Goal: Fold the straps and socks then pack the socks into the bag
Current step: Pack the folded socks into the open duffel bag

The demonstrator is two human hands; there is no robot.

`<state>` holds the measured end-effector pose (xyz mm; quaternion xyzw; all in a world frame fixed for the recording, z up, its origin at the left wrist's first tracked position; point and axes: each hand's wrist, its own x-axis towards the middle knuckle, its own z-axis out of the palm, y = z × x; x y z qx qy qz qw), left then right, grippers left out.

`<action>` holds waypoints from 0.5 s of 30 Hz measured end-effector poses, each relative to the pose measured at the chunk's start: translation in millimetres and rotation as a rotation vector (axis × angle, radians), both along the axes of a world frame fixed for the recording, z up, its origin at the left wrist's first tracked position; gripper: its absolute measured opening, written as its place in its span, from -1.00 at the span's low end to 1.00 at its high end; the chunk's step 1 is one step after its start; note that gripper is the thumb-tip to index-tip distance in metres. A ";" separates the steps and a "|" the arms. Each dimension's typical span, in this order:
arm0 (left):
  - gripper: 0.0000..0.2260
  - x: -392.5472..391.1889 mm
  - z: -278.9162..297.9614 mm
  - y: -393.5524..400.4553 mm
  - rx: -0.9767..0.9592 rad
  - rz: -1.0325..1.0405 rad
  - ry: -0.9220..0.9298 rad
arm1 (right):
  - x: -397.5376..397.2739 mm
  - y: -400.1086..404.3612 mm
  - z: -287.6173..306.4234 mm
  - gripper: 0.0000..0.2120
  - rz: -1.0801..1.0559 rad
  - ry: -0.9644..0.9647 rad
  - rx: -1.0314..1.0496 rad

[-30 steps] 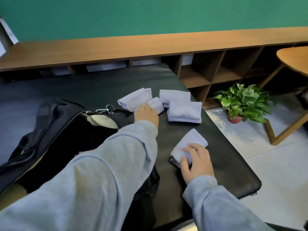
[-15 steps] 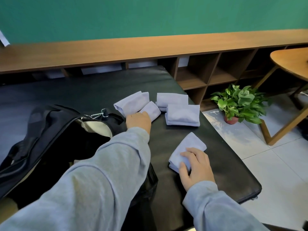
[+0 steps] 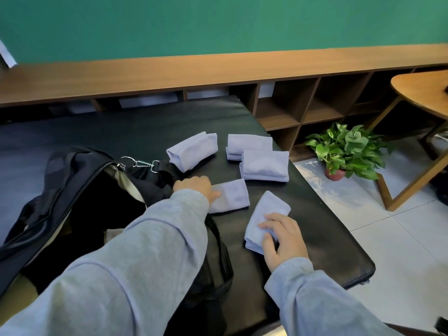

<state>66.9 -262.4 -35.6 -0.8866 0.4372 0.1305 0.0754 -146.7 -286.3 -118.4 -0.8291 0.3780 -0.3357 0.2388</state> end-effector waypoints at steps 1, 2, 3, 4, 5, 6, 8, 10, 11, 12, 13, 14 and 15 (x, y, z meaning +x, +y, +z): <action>-0.61 1.2 -0.2 0.9 0.024 -0.013 0.004 | -0.1 -0.1 0.1 -0.64 -0.002 0.011 0.007; -0.61 2.0 -0.6 2.0 0.030 -0.036 -0.002 | -0.2 -0.2 0.3 -0.63 -0.003 0.020 0.016; -0.62 2.0 -1.7 2.9 0.017 -0.067 -0.008 | -0.3 -0.3 0.3 -0.62 -0.002 0.025 0.023; -0.63 1.3 -1.8 3.6 -0.009 -0.100 -0.011 | -0.3 -0.4 0.5 -0.62 -0.001 0.025 0.026; -0.64 -0.2 -1.6 4.1 -0.036 -0.132 -0.011 | -0.1 -0.4 0.4 -0.62 -0.002 0.023 0.029; -0.67 -2.7 -0.2 4.7 -0.063 -0.156 -0.008 | 0.3 0.0 0.9 -0.62 -0.010 0.022 0.034; -0.74 -9.5 5.0 7.3 -0.181 -0.163 0.022 | 1.2 0.6 2.0 -0.58 -0.055 0.016 0.032; -0.81 -17.0 9.8 12.7 -0.398 -0.109 0.132 | 2.4 1.6 3.0 -0.54 -0.114 0.008 0.006; -0.82 -20.9 11.1 15.4 -0.515 -0.068 0.232 | 3.2 2.2 4.0 -0.54 -0.139 0.017 0.003; -0.82 -26.1 12.8 17.9 -0.631 -0.023 0.363 | 4.0 2.6 4.7 -0.57 -0.158 0.029 0.012; -0.83 -32.6 13.9 19.2 -0.738 0.022 0.514 | 4.4 2.7 4.7 -0.60 -0.173 0.037 0.025; -0.84 -40.4 14.6 19.8 -0.824 0.067 0.666 | 5.0 3.0 4.7 -0.62 -0.184 0.029 0.032; -0.85 -48.9 13.9 19.3 -0.881 0.112 0.806 | 5.2 3.1 3.7 -0.63 -0.189 0.009 0.037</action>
